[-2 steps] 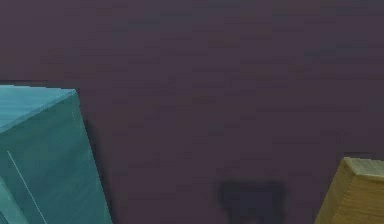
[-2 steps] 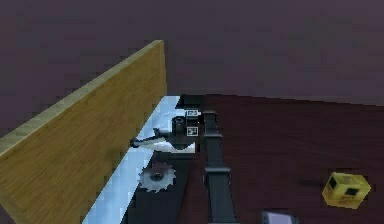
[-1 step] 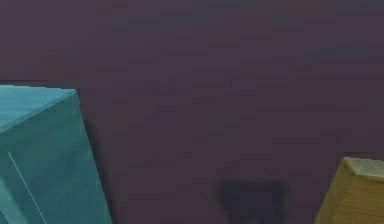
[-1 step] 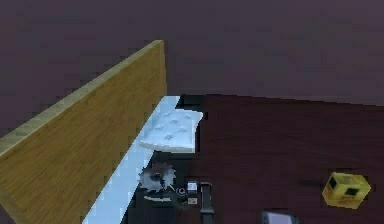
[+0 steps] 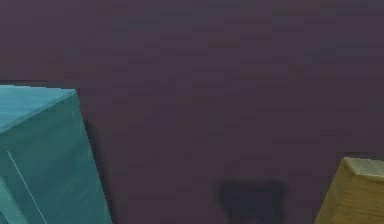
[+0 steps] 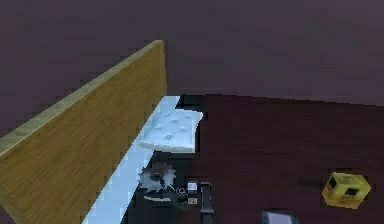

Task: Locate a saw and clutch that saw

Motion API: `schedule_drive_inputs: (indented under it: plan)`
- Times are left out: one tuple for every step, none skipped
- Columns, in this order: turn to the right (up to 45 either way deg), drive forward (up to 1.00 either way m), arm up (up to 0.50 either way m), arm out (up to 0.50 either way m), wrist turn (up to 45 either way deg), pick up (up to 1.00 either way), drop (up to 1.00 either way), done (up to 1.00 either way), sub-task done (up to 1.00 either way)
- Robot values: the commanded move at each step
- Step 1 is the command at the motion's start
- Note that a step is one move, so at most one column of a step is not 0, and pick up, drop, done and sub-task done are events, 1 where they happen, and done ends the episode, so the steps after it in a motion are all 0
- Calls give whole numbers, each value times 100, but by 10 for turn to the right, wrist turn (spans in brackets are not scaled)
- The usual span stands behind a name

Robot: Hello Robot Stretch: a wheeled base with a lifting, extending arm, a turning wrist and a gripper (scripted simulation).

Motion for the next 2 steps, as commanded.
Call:
schedule_drive_inputs:
  plan:
    - [0, 0, 10, 0, 0, 0, 0, 0, 0]
    - [0, 0, 0, 0, 0, 0, 0, 100, 0]
